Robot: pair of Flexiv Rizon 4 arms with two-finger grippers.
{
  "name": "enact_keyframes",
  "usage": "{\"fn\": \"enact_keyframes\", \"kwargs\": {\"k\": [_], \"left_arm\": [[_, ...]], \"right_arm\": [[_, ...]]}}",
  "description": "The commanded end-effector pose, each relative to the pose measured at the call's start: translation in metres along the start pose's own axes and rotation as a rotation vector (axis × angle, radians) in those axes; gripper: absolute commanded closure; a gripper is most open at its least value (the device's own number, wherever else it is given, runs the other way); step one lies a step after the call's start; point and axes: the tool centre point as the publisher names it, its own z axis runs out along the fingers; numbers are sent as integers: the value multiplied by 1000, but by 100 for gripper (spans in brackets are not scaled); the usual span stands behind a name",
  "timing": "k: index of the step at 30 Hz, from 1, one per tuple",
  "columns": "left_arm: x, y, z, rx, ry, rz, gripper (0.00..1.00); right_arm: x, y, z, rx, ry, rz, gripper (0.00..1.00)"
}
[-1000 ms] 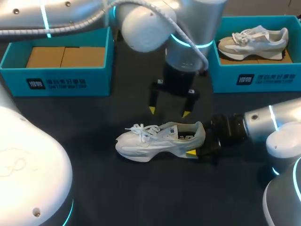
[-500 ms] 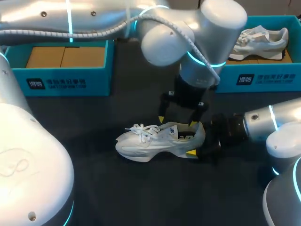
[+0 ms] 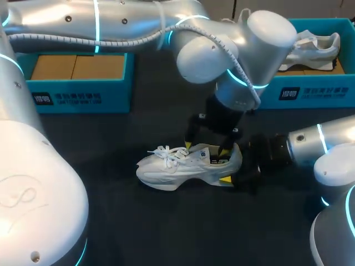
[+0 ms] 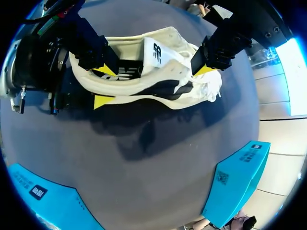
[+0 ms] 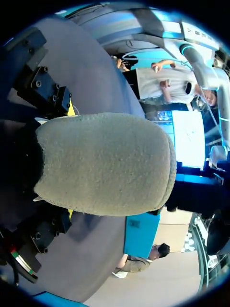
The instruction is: Take the shoe out of the shoebox, open the shoe tongue, remove and reinsert the insole, then place the shoe into the shoebox
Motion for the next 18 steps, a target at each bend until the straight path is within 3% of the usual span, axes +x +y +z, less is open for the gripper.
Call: {"fn": "enact_keyframes", "kwargs": {"k": [1, 18], "left_arm": [[2, 4, 2, -1, -12, 4, 0], [-18, 4, 24, -40, -115, -9, 0]], "right_arm": [[-3, -5, 4, 2, -3, 0, 100], [-3, -5, 4, 2, -3, 0, 100]]}}
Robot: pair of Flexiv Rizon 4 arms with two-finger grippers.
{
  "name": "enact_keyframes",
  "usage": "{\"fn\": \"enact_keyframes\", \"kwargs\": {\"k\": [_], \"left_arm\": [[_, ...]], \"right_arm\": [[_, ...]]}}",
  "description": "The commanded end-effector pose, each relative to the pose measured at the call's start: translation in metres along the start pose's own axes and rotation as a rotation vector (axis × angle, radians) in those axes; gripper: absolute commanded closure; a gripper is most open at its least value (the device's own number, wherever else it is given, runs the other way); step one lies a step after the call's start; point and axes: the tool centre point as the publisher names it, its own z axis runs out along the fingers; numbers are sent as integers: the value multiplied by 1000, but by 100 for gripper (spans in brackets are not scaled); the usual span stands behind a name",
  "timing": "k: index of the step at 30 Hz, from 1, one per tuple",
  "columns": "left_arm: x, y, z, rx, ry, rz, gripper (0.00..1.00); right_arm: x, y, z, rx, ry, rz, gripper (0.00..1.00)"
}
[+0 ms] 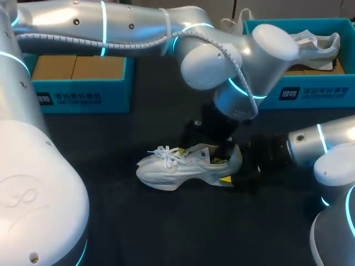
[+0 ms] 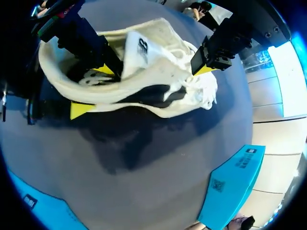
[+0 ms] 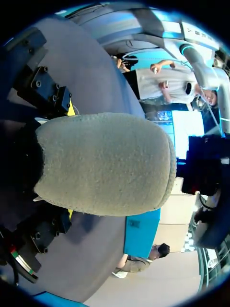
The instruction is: Take the shoe out of the shoebox, open the shoe tongue, remove and reinsert the insole, then place the shoe into the shoebox
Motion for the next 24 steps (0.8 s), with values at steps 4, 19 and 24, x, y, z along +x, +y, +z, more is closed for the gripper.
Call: {"fn": "enact_keyframes", "kwargs": {"k": [4, 19, 24], "left_arm": [[-7, -2, -1, 14, -37, -7, 0], [-26, 12, -12, 37, -112, 20, 49], [-30, 16, -12, 9, -103, 37, 63]], "right_arm": [[-3, -5, 4, 2, -3, 0, 100], [-3, -5, 4, 2, -3, 0, 100], [-3, -5, 4, 2, -3, 0, 100]]}}
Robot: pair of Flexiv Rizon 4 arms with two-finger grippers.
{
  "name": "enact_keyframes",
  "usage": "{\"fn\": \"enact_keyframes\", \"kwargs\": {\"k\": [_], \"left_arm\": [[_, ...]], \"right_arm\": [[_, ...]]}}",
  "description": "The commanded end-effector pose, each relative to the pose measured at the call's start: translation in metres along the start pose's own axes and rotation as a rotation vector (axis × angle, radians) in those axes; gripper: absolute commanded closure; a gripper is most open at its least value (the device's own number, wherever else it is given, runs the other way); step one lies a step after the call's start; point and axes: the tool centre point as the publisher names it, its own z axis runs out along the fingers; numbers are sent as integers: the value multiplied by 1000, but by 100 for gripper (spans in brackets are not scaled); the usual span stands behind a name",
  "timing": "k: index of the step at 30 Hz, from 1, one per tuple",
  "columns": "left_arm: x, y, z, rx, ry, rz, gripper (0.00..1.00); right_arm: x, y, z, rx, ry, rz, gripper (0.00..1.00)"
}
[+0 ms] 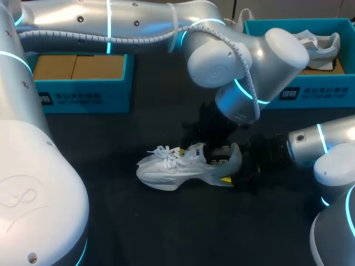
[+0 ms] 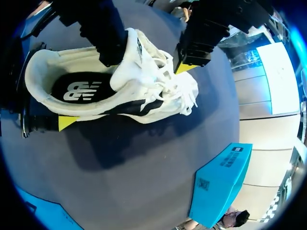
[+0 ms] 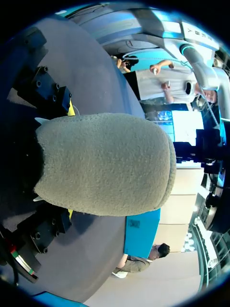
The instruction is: Take the shoe out of the shoebox, open the shoe tongue, remove and reinsert the insole, then place the shoe into the shoebox
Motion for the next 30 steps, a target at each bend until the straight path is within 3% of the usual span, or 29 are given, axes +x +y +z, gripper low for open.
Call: {"fn": "enact_keyframes", "kwargs": {"k": [1, 4, 6, 7, 22, 30], "left_arm": [[-5, 0, -1, -10, 8, 8, 65], [-9, 0, -3, -7, 16, 13, 72], [-12, -2, -4, -6, 24, 13, 87], [-13, -3, -5, -5, 31, 13, 100], [-49, 4, -1, 32, 130, 79, 100], [-66, 7, 8, 58, 141, 92, 80]], "right_arm": [[-3, -5, 4, 2, -3, 0, 100], [-3, -5, 4, 2, -3, 0, 100], [-3, -5, 4, 2, -3, 0, 100], [-3, -5, 4, 2, -3, 0, 100], [-3, -5, 4, 2, -3, 0, 100], [-3, -5, 4, 2, -3, 0, 100]]}}
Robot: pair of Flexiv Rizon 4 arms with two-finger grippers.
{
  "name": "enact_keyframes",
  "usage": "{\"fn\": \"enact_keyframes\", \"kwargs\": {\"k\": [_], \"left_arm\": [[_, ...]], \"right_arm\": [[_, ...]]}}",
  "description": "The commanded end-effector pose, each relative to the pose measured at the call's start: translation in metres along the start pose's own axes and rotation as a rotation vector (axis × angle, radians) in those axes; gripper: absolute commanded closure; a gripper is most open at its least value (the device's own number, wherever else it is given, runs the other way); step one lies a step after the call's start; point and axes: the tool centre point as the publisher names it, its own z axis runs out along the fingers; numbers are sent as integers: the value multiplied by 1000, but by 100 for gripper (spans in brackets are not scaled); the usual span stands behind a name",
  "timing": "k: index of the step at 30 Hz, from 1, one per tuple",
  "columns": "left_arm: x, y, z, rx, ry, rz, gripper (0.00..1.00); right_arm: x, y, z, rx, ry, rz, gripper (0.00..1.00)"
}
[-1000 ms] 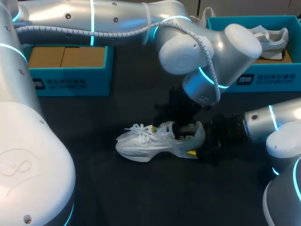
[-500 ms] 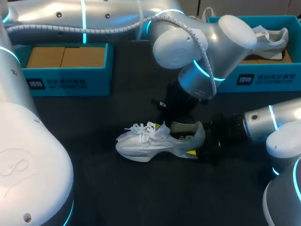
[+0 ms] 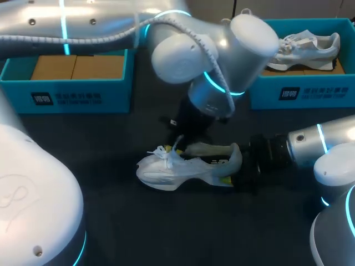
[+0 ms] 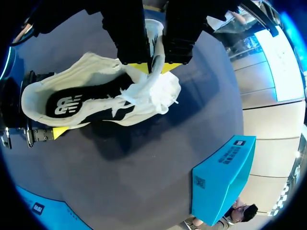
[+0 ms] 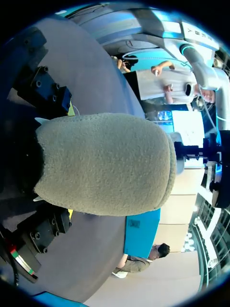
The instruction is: Take the shoe out of the shoebox, open the shoe tongue, remove and reinsert the insole, then place the shoe into the shoebox
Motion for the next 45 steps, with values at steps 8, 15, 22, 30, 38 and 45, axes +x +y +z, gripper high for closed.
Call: {"fn": "enact_keyframes", "kwargs": {"k": [8, 15, 22, 30, 38, 45], "left_arm": [[-27, 6, 18, 11, 53, -24, 21], [-37, 5, 33, 0, 34, -58, 6], [-48, 3, 52, -22, 3, -90, 4], [-50, 0, 74, -34, -24, -114, 3], [-53, -2, 87, -48, -47, -132, 0], [-61, -10, 65, -16, 9, -125, 0]], "right_arm": [[-3, -5, 4, 2, -3, 0, 100], [-3, -5, 4, 2, -3, 0, 100], [-3, -5, 4, 2, -3, 0, 100], [-3, -5, 4, 2, -3, 0, 100], [-3, -5, 4, 2, -3, 0, 100], [-3, -5, 4, 2, -3, 0, 100]]}}
